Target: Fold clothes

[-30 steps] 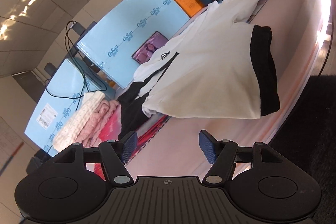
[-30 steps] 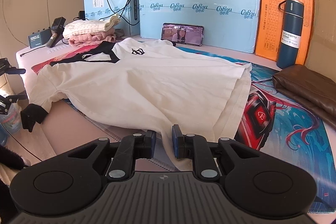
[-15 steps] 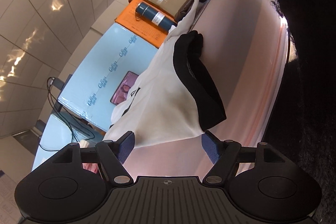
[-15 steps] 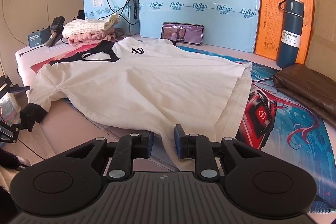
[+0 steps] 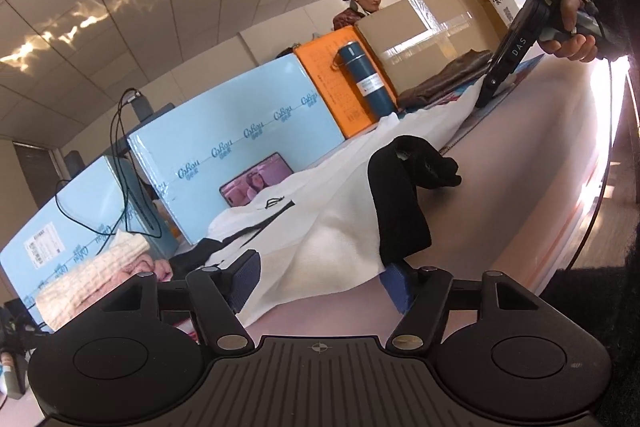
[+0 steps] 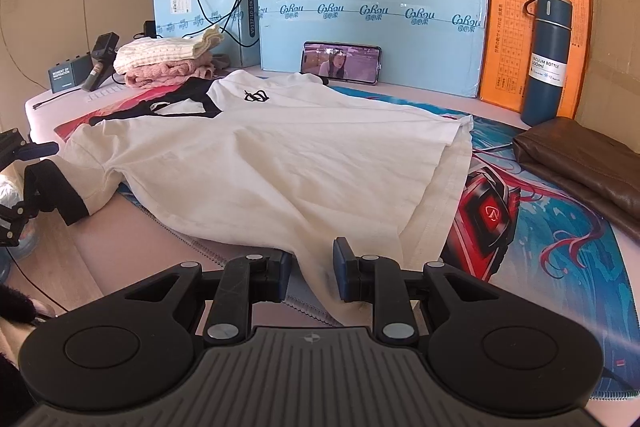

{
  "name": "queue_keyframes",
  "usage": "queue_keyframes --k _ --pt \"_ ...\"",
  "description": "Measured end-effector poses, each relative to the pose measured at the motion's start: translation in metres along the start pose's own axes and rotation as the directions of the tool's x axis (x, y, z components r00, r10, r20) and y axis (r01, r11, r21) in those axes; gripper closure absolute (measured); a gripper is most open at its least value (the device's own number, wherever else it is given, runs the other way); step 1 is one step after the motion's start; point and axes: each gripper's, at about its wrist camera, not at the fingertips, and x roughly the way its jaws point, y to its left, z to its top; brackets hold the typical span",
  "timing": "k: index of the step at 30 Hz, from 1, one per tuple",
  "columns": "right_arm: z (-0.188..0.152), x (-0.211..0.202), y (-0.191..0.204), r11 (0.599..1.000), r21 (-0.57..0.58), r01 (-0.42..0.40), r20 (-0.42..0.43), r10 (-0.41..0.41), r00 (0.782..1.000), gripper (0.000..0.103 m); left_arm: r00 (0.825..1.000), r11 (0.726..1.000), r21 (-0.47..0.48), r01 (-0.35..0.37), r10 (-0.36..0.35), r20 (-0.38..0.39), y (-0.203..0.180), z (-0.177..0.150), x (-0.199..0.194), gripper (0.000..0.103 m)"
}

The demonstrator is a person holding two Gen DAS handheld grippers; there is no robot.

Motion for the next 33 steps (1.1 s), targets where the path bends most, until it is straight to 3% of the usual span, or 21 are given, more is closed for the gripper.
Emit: queue_keyframes --k 1,2,3,6,9,16,20,23,26,29,32,33 --pt "0.000 -0.001 0.000 1.000 -0.004 0.002 -0.002 -0.002 1.000 0.082 1.000 1.000 -0.017 0.023 -0.023 0.004 0.001 0.001 0.000 0.067" --pt "-0.001 -0.002 0.001 1.000 -0.008 0.003 -0.004 -0.003 1.000 0.082 1.000 0.998 -0.049 0.028 -0.028 0.007 0.006 0.003 0.000 0.085" --pt "-0.001 -0.004 0.001 1.000 -0.015 0.001 -0.007 -0.001 1.000 0.082 0.999 0.996 -0.081 0.031 -0.031 0.011 0.011 0.005 0.000 0.092" --pt "-0.001 -0.006 0.004 0.999 -0.044 -0.008 -0.019 0.007 1.000 0.082 0.999 0.975 -0.222 0.014 -0.006 0.036 0.034 0.009 0.000 0.093" --pt "0.001 -0.004 0.001 0.999 -0.048 -0.011 -0.024 0.010 1.000 0.094 0.998 0.934 -0.357 -0.014 0.037 0.058 0.060 0.014 0.009 0.094" --pt "0.023 -0.006 -0.018 0.998 -0.007 -0.069 0.054 0.069 0.996 0.098 0.996 0.889 -0.456 -0.029 0.066 0.065 0.104 0.038 0.055 0.095" --pt "0.045 0.004 -0.039 0.994 0.019 -0.106 0.092 0.104 0.990 0.098 1.000 0.861 -0.507 -0.021 0.018 -0.010 0.135 0.048 0.096 0.094" --pt "0.054 0.021 -0.052 0.993 0.037 -0.115 0.070 0.112 0.991 0.098 0.998 0.875 -0.484 -0.019 -0.014 -0.064 0.146 0.055 0.123 0.094" --pt "0.058 0.039 -0.068 0.987 0.077 -0.140 0.047 0.136 0.990 0.098 0.990 0.875 -0.484 -0.006 -0.064 -0.127 0.155 0.055 0.149 0.094" --pt "0.061 0.055 -0.079 0.981 0.116 -0.159 0.029 0.156 0.987 0.098 0.970 0.866 -0.500 -0.002 -0.119 -0.210 0.169 0.046 0.179 0.093" --pt "0.063 0.066 -0.088 0.978 0.148 -0.148 0.011 0.148 0.989 0.096 0.949 0.852 -0.524 -0.022 -0.147 -0.278 0.182 0.038 0.199 0.082" --pt "0.063 0.069 -0.090 0.977 0.158 -0.141 0.004 0.142 0.990 0.094 0.943 0.839 -0.543 -0.035 -0.152 -0.296 0.188 0.034 0.204 0.066"
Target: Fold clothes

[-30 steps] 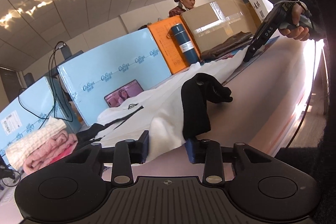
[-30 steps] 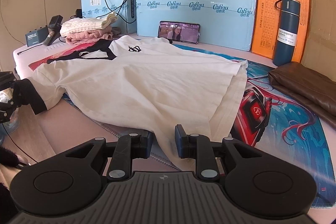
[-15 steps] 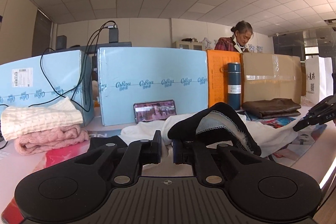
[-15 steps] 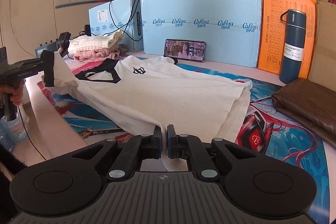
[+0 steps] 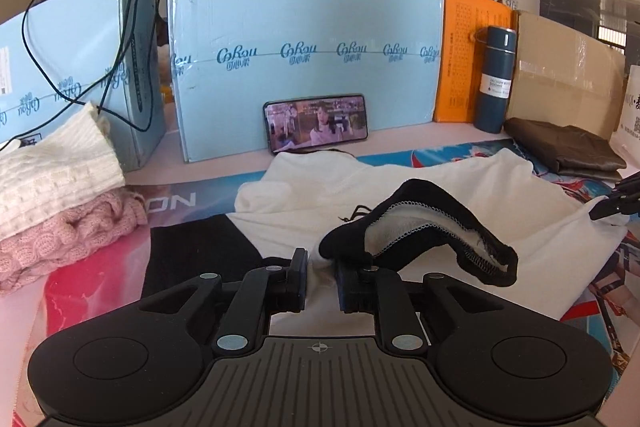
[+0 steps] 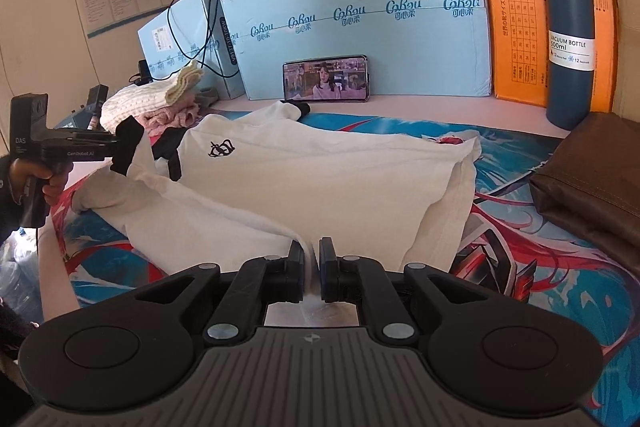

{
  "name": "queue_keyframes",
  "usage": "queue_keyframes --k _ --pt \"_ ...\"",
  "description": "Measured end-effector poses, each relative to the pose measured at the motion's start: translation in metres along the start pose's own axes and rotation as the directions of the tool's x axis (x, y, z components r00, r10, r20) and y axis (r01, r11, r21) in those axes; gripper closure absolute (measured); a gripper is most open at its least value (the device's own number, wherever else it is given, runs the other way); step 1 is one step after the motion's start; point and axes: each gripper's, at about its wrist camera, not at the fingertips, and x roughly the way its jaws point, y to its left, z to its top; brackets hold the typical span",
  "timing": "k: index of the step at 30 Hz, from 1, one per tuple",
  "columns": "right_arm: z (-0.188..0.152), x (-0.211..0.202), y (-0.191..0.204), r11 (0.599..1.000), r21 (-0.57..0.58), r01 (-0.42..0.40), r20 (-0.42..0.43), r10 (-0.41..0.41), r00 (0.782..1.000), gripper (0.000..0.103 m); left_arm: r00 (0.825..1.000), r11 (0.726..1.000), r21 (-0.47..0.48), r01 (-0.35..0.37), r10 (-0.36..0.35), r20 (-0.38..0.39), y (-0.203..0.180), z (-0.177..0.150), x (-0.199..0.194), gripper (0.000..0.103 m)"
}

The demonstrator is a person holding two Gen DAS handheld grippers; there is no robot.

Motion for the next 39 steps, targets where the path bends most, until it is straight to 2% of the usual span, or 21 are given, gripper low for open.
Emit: queue_keyframes --k 1,2,6,7,12,14,16,17,18,19,21,23,25,27,29,31,32,34,36,37,39 --pt "0.000 0.001 -0.003 1.000 0.012 0.012 -0.002 -0.012 1.000 0.085 1.000 1.000 -0.026 -0.006 0.005 -0.020 0.007 0.002 0.005 0.056" --pt "0.000 0.001 -0.006 0.999 0.027 0.030 0.000 -0.030 1.000 0.074 0.999 0.999 -0.036 -0.032 0.031 -0.021 0.013 0.002 0.006 0.040" --pt "-0.001 -0.004 -0.015 0.990 0.085 0.115 0.022 -0.117 0.993 0.068 0.990 0.986 -0.083 -0.144 0.143 -0.009 0.037 0.001 -0.001 0.039" --pt "-0.002 -0.007 -0.015 0.984 0.100 0.145 0.030 -0.149 0.988 0.063 0.987 0.981 -0.108 -0.160 0.161 0.000 0.041 -0.001 -0.007 0.039" --pt "-0.012 -0.032 -0.012 0.937 0.233 0.262 0.099 -0.291 0.952 0.045 0.992 0.983 -0.164 -0.086 0.099 0.072 0.026 -0.034 -0.064 0.040" --pt "-0.018 -0.045 -0.005 0.912 0.304 0.277 0.127 -0.327 0.937 0.030 0.994 0.984 -0.163 -0.074 0.086 0.072 0.010 -0.049 -0.079 0.040" --pt "-0.024 -0.055 0.002 0.881 0.376 0.288 0.137 -0.360 0.923 0.026 0.997 0.982 -0.183 -0.056 0.066 0.046 0.001 -0.062 -0.086 0.042" --pt "-0.027 -0.059 0.005 0.861 0.419 0.288 0.128 -0.370 0.920 0.025 0.998 0.980 -0.193 -0.054 0.061 0.033 -0.002 -0.068 -0.088 0.045" --pt "-0.029 -0.063 0.007 0.840 0.458 0.289 0.117 -0.380 0.918 0.023 0.998 0.980 -0.191 -0.049 0.054 0.021 -0.004 -0.072 -0.088 0.059" --pt "-0.032 -0.066 0.008 0.819 0.494 0.292 0.099 -0.387 0.917 0.023 0.999 0.981 -0.187 -0.044 0.046 0.008 -0.006 -0.076 -0.087 0.067" --pt "-0.039 -0.070 0.011 0.780 0.554 0.290 0.057 -0.383 0.922 0.023 0.999 0.984 -0.175 -0.034 0.037 0.017 -0.005 -0.080 -0.088 0.100" --pt "-0.044 -0.074 0.015 0.759 0.589 0.279 0.037 -0.370 0.928 0.023 0.999 0.990 -0.144 -0.008 0.013 0.037 -0.005 -0.081 -0.091 0.101" --pt "-0.048 -0.077 0.022 0.753 0.608 0.254 0.040 -0.349 0.936 0.023 0.997 0.995 -0.092 -0.039 0.044 0.058 -0.007 -0.082 -0.097 0.101" --pt "-0.050 -0.077 0.026 0.743 0.628 0.231 0.039 -0.327 0.944 0.023 0.996 0.994 -0.101 -0.032 0.041 0.082 -0.003 -0.081 -0.103 0.101" --pt "-0.051 -0.073 0.025 0.721 0.659 0.216 0.019 -0.302 0.953 0.023 0.994 0.997 -0.068 -0.037 0.044 0.102 -0.005 -0.080 -0.107 0.101" --pt "-0.052 -0.067 0.022 0.692 0.693 0.202 -0.006 -0.275 0.962 0.023 0.995 0.998 -0.024 -0.051 0.053 0.089 -0.007 -0.078 -0.106 0.100" --pt "-0.051 -0.066 0.022 0.684 0.702 0.200 -0.004 -0.277 0.961 0.023 0.993 0.995 0.020 -0.099 0.097 0.067 -0.009 -0.079 -0.104 0.093" --pt "-0.050 -0.063 0.021 0.668 0.718 0.195 0.001 -0.282 0.959 0.023 0.981 0.975 0.112 -0.192 0.189 0.042 -0.014 -0.083 -0.100 0.088" --pt "-0.050 -0.063 0.018 0.645 0.741 0.189 0.006 -0.287 0.958 0.023 0.971 0.958 0.164 -0.237 0.232 0.051 -0.017 -0.086 -0.104 0.070" --pt "-0.050 -0.063 0.016 0.635 0.750 0.188 0.006 -0.291 0.957 0.023 0.964 0.947 0.184 -0.264 0.257 0.062 -0.019 -0.087 -0.107 0.065" --pt "-0.049 -0.061 0.016 0.613 0.766 0.192 0.003 -0.303 0.953 0.023 0.925 0.887 0.264 -0.380 0.367 0.098 -0.025 -0.088 -0.112 0.052"
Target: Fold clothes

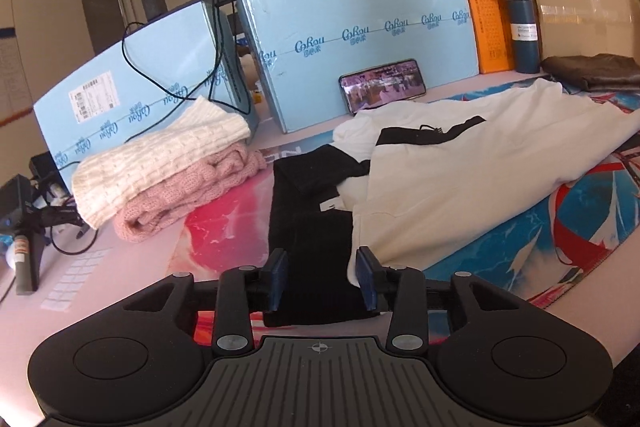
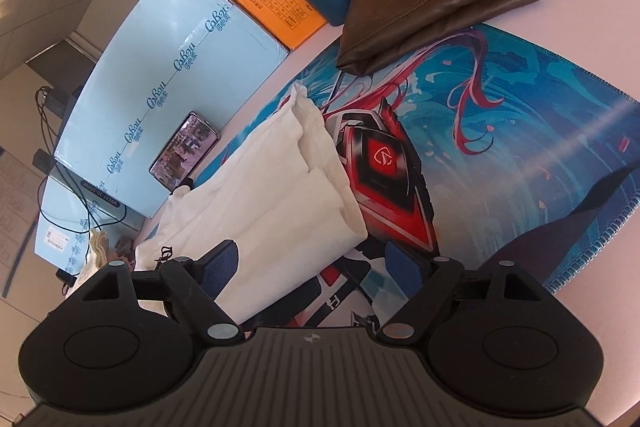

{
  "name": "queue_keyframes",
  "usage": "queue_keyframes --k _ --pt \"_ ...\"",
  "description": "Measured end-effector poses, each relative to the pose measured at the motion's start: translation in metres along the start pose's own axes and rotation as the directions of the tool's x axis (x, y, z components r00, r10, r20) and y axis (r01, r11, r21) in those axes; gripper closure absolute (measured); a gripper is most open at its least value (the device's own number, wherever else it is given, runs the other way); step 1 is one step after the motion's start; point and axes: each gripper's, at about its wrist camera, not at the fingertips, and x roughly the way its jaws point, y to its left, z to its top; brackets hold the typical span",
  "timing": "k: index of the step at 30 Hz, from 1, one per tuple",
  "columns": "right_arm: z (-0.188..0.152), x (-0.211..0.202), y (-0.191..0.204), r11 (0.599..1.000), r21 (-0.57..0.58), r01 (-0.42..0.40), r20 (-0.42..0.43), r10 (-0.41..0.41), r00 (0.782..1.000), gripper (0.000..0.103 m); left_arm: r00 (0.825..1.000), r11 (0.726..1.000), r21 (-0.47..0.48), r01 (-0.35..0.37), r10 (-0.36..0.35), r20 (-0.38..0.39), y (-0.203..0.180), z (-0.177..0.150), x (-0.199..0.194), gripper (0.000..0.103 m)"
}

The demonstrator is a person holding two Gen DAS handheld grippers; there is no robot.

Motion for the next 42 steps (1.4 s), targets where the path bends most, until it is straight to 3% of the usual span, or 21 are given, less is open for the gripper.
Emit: queue_keyframes --k 4,6,8,11,12,13,17,18,19,20,22,23,25,35,42 --pt "0.001 0.007 0.007 1.000 0.020 0.020 -0.009 -0.019 1.000 0.023 0.996 0.998 0.007 -0.063 0.062 0.056 0.008 -0.002 -0.016 0.047" --pt "0.001 0.010 0.010 0.999 0.037 0.032 -0.013 -0.031 0.999 0.023 0.993 0.998 0.064 0.025 -0.032 0.115 0.001 -0.002 -0.028 0.047" --pt "0.001 0.012 0.012 0.997 0.062 0.043 -0.016 -0.042 0.999 0.023 0.983 0.979 0.167 0.114 -0.136 0.126 -0.013 -0.002 -0.034 0.047" --pt "0.002 0.016 0.017 0.994 0.085 0.065 -0.024 -0.064 0.998 0.023 0.985 0.900 0.425 0.097 -0.147 0.087 -0.049 -0.005 -0.019 0.046" --pt "0.002 0.018 0.019 0.994 0.088 0.062 -0.029 -0.060 0.998 0.023 0.987 0.865 0.494 0.091 -0.145 0.072 -0.057 -0.007 -0.011 0.047" --pt "0.001 0.021 0.021 0.995 0.087 0.055 -0.032 -0.052 0.998 0.023 0.985 0.849 0.522 0.080 -0.147 0.088 -0.061 -0.007 -0.007 0.047" --pt "-0.006 0.030 0.030 0.997 0.067 0.040 0.008 -0.041 0.999 0.026 0.972 0.838 0.532 0.121 -0.209 0.108 -0.063 0.006 0.011 0.047" --pt "-0.008 0.032 0.031 0.997 0.063 0.047 0.021 -0.048 0.999 0.028 0.970 0.837 0.533 0.123 -0.214 0.111 -0.065 0.007 0.015 0.052" --pt "-0.009 0.033 0.032 0.997 0.059 0.054 0.033 -0.056 0.998 0.037 0.968 0.833 0.539 0.126 -0.223 0.118 -0.066 0.007 0.017 0.054" --pt "-0.011 0.035 0.032 0.996 0.055 0.066 0.043 -0.069 0.997 0.055 0.964 0.826 0.547 0.135 -0.238 0.121 -0.066 0.006 0.018 0.059" --pt "-0.013 0.037 0.030 0.995 0.042 0.093 0.062 -0.095 0.994 0.076 0.958 0.822 0.544 0.168 -0.266 0.105 -0.063 0.005 0.020 0.086" --pt "-0.013 0.037 0.026 0.995 0.039 0.093 0.071 -0.096 0.993 0.084 0.955 0.819 0.543 0.185 -0.280 0.097 -0.062 0.004 0.020 0.099" --pt "-0.013 0.037 0.019 0.996 0.048 0.078 0.080 -0.081 0.994 0.090 0.951 0.815 0.543 0.200 -0.296 0.094 -0.060 0.003 0.019 0.100" --pt "-0.023 0.003 0.011 0.997 0.073 0.017 0.127 -0.026 0.992 0.093 0.935 0.845 0.499 0.192 -0.311 0.168 -0.054 0.000 -0.021 0.102" --pt "-0.033 -0.021 0.003 0.997 0.056 0.052 0.146 -0.060 0.988 0.093 0.916 0.827 0.484 0.287 -0.385 0.114 -0.062 -0.010 -0.041 0.099"
